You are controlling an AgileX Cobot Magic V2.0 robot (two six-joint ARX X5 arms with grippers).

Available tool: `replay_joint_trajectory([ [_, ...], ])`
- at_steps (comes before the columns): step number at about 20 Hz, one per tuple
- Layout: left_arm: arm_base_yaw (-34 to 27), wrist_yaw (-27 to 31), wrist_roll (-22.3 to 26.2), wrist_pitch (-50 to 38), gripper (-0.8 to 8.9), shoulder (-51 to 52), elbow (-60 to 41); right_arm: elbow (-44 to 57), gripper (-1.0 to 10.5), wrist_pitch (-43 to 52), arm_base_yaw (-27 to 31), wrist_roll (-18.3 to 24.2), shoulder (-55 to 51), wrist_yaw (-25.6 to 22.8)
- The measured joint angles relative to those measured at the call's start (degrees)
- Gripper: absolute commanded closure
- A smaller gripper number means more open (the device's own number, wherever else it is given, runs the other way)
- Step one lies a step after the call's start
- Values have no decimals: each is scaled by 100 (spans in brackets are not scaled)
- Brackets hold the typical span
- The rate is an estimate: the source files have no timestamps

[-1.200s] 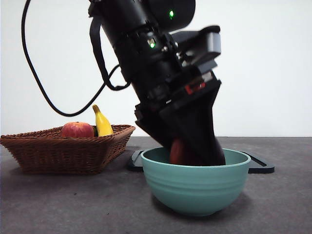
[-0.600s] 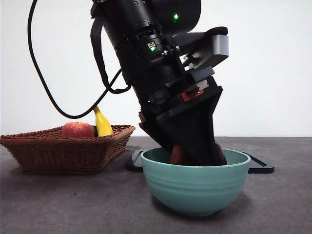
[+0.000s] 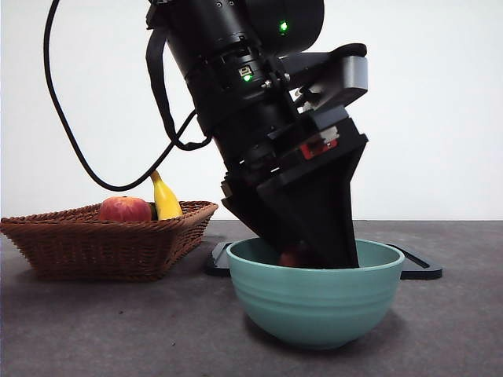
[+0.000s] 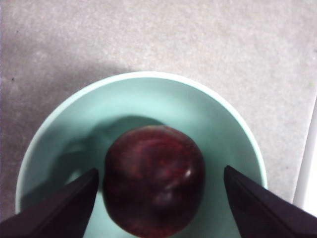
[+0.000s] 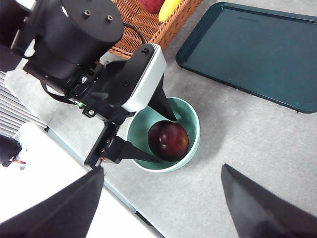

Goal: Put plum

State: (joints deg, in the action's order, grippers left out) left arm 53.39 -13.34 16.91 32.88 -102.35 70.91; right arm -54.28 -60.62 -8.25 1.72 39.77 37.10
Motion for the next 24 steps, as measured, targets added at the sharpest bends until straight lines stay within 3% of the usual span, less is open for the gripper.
replay_joint_trajectory([
  [7,-363,-2,-448,-85,408,981,426,0,567,2,0,0,0,0],
  [13,-1303,-2,-846,85,408,2127,442,0,567,105,0,0,0,0],
  [19,-2345,-15,-914,916,409,2944,442,0,567,474,0,0,0,0],
  [24,-2776,-1005,-938,1434,409,3333,138,0,567,730,0,0,9,0],
])
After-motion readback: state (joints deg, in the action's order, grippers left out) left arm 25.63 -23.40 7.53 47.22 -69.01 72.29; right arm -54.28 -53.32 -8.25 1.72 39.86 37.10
